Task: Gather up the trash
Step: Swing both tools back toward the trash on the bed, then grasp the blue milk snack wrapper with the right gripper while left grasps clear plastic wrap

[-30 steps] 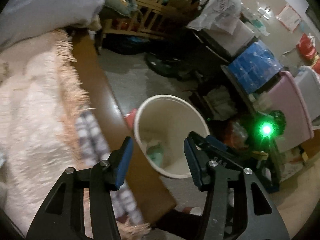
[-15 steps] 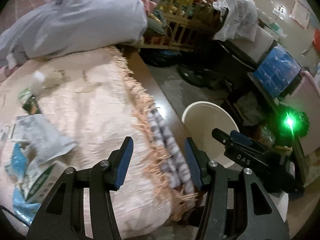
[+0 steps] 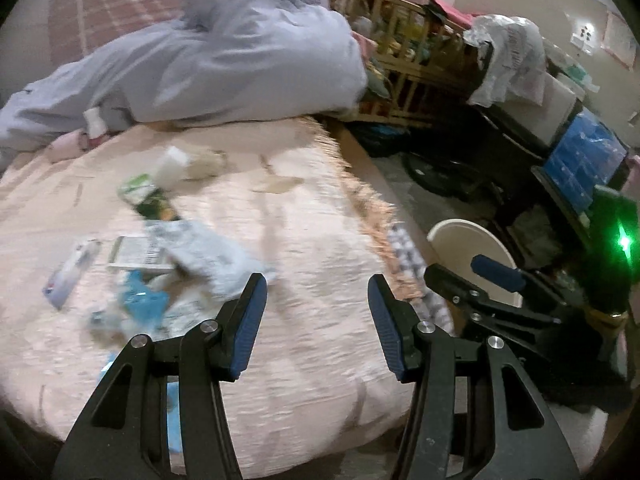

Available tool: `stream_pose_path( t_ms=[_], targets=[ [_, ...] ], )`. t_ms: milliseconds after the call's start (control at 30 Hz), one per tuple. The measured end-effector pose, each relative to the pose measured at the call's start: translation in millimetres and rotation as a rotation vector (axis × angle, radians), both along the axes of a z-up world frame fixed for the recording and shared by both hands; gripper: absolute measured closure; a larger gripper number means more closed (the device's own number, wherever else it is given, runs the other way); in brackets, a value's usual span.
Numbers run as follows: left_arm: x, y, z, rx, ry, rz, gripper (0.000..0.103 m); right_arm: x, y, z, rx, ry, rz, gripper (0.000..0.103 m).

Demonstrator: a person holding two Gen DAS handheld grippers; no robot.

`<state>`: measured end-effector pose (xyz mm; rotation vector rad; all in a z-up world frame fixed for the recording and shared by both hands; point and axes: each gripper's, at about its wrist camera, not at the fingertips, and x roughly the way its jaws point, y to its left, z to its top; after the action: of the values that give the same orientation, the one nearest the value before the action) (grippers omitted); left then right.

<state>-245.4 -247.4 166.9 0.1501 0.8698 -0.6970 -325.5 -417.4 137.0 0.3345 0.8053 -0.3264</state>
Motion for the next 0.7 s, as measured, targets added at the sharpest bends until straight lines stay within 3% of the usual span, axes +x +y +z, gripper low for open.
stream_pose_path(
  t_ms=[700],
  targets=[
    [56.3, 140.3, -12.5, 0.061, -0.023, 0.256, 0.052, 65.1, 113.9, 5.1, 0.003, -0.003, 0.285, 0.037]
  ],
)
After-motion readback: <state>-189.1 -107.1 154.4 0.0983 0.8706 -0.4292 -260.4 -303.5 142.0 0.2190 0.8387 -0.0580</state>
